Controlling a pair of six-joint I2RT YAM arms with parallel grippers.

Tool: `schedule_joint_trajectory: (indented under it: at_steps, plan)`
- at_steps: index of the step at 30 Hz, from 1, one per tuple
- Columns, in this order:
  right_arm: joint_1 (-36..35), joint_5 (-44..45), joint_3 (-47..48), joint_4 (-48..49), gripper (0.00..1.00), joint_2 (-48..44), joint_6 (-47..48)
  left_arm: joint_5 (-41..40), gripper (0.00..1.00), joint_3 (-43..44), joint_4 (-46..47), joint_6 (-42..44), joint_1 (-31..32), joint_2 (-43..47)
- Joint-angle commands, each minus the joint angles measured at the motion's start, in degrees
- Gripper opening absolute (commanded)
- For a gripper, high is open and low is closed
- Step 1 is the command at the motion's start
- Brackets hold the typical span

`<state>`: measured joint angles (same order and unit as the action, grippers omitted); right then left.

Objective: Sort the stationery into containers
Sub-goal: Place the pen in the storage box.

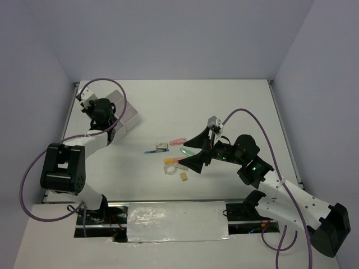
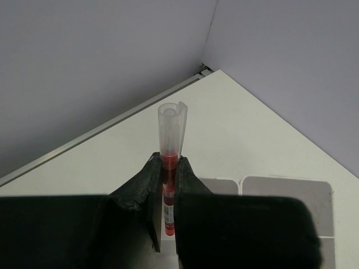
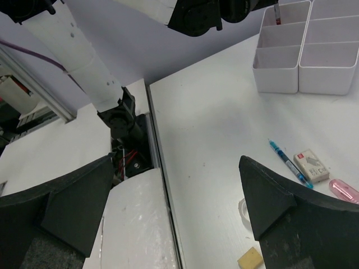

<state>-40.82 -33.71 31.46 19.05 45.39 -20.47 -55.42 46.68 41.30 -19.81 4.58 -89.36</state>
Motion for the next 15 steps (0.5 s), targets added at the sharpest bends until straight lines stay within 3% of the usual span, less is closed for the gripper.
schedule_joint_trajectory:
  at_steps: [1,4,7,8,11,15]
  plan:
    - [0.3,-1.1,-0.2,3.3,1.0,-1.1,1.0,-1.4,0.15,-0.1,4.8,-1.5,0.0,-0.5]
    - [0.4,-1.4,-0.3,3.5,1.0,-0.9,0.9,-1.5,0.24,0.3,2.8,-2.3,0.0,-0.6]
    - [0.3,-1.4,-0.2,3.5,1.0,-0.8,1.0,-1.5,0.5,-0.2,2.1,-3.4,0.0,-0.2]
    - [0.3,-1.4,-0.2,3.5,1.0,-0.7,1.0,-1.8,0.64,-0.3,1.9,-3.7,0.0,0.0]
    - [0.4,-1.3,-0.3,3.4,1.0,-0.8,1.0,-2.4,0.77,-0.4,0.5,-4.4,0.0,0.5]
    - [0.3,-0.7,-0.2,2.8,1.0,-0.5,1.3,-2.2,0.82,-0.7,0.8,-4.4,0.9,3.4]
